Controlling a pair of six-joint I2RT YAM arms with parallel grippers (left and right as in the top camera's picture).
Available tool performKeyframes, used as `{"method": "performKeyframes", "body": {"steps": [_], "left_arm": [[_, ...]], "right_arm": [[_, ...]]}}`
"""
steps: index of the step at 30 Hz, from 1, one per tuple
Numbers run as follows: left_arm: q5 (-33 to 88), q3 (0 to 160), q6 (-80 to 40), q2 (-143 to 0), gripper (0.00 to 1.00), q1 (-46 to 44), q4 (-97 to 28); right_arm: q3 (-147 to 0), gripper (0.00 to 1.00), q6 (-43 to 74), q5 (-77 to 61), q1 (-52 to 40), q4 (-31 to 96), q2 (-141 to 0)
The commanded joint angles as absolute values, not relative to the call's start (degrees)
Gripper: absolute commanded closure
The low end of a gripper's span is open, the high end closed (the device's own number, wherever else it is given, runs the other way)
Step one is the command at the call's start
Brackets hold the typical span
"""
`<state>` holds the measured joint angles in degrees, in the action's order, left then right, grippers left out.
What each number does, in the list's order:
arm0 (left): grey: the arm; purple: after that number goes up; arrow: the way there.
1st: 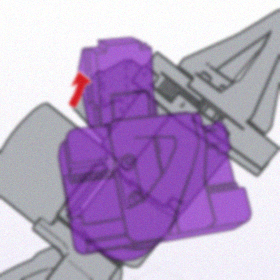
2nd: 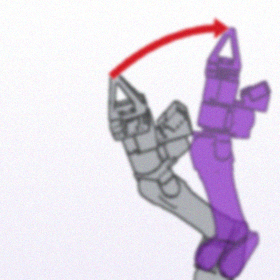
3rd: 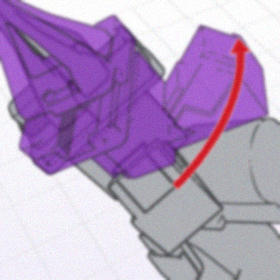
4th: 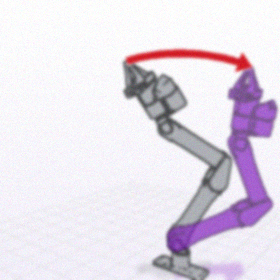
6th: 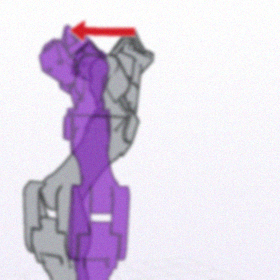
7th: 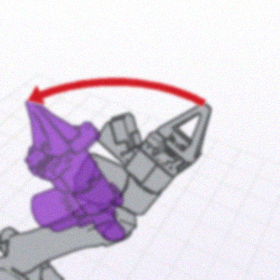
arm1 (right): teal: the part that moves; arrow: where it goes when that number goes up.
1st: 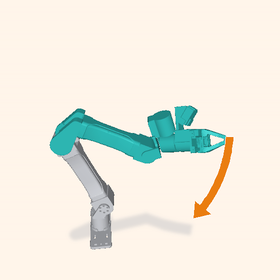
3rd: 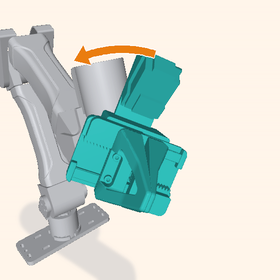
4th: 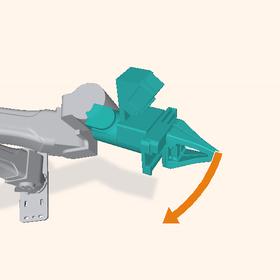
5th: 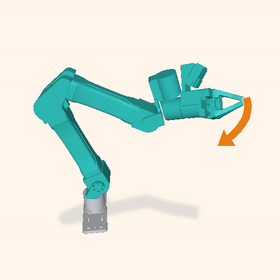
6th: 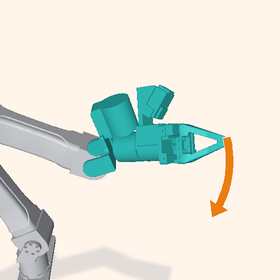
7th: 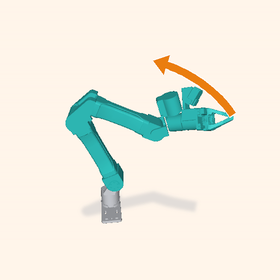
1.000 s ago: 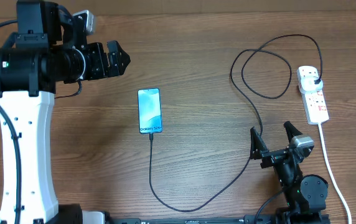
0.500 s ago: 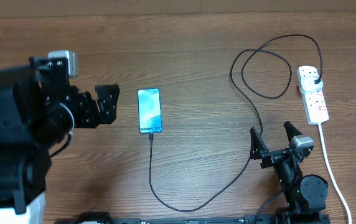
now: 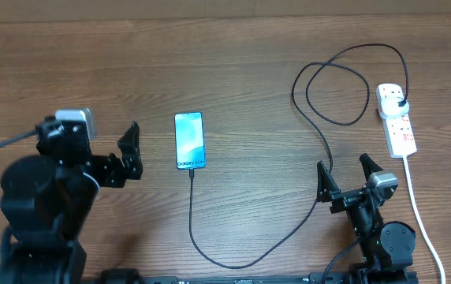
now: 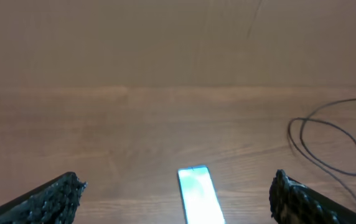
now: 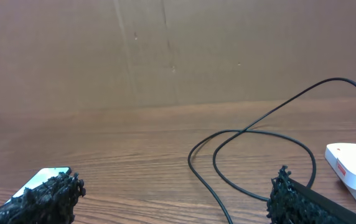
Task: Plug charger to phone and switch on socket
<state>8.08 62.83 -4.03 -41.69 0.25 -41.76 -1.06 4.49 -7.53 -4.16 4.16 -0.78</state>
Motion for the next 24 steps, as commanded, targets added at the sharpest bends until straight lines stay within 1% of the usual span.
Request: {"method": "performKeyframes", "body": {"steps": [1,12,19,24], "left_arm": [[7.1,56.5,2.8,-37.7,0.00,0.4,-37.2],[7.0,34.5,8.8,-24.9,0.01,0.4,-17.5],[7.0,22.0,12.1,-18.0,0.00,0.4,-7.9],[6.9,15.7,14.0,-13.4,0.01,0.4,-4.1]], "right_arm": [[-0.4,0.00,4.6,-7.7,-4.5,3.9,-0.2],[-0.4,0.00,4.6,-7.7,-4.5,3.9,-0.2],[-0.4,0.00,4.6,-7.7,-4.5,3.9,-0.2],[-0.4,0.00,4.6,-7.7,-4.5,3.9,-0.2]]}}
